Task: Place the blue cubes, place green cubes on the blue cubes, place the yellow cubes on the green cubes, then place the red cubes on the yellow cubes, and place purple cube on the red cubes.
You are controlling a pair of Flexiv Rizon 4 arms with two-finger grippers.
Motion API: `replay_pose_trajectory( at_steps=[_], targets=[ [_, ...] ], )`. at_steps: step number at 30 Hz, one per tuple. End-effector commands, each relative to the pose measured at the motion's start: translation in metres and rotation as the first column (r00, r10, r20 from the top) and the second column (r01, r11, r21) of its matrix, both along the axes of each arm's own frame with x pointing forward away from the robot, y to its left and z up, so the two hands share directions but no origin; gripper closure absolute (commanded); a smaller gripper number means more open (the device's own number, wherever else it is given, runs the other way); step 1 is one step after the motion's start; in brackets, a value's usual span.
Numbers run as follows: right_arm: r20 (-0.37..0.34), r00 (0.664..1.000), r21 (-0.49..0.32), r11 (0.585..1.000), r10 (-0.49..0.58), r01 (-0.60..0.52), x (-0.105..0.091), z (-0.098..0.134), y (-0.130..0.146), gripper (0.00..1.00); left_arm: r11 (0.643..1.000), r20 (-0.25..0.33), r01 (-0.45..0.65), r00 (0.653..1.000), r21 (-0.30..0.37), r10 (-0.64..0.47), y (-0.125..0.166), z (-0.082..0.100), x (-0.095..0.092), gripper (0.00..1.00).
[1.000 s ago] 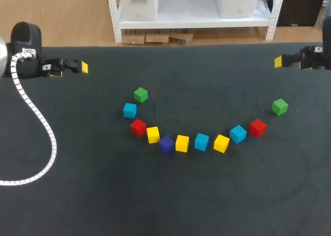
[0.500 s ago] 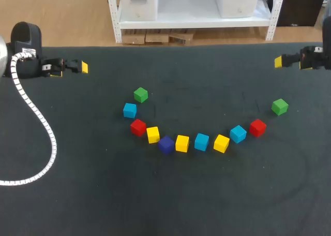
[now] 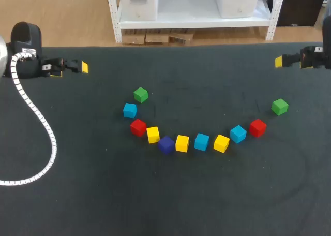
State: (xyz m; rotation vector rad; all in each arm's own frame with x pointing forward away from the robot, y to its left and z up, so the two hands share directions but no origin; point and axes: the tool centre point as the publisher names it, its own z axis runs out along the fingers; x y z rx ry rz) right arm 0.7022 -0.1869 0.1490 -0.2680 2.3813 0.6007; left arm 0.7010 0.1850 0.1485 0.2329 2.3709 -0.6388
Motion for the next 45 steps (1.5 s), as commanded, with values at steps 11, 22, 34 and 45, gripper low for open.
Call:
replay_pose_trajectory(
  at_steps=[11,22,34,45],
  targets=[
    [-0.21,0.93,-0.343,0.869,0.3,-0.358,-0.018,0.014,0.036,0.0,1.0,0.0,0.0,1.0,0.001,0.0,0.0,0.0,0.0,0.0],
    [-0.348,0.765,-0.382,0.664,0.541,-0.643,-0.058,-0.011,0.06,0.0,1.0,0.0,0.0,1.0,0.001,0.0,0.0,0.0,0.0,0.0],
    [-0.498,0.622,-0.33,0.531,0.605,-0.781,-0.095,-0.048,0.085,0.0,1.0,0.0,0.0,1.0,0.001,0.0,0.0,0.0,0.0,0.0],
    [-0.555,0.596,-0.306,0.524,0.58,-0.795,-0.11,-0.095,0.11,0.0,1.0,0.0,0.0,1.0,0.001,0.0,0.0,0.0,0.0,0.0]
  ],
)
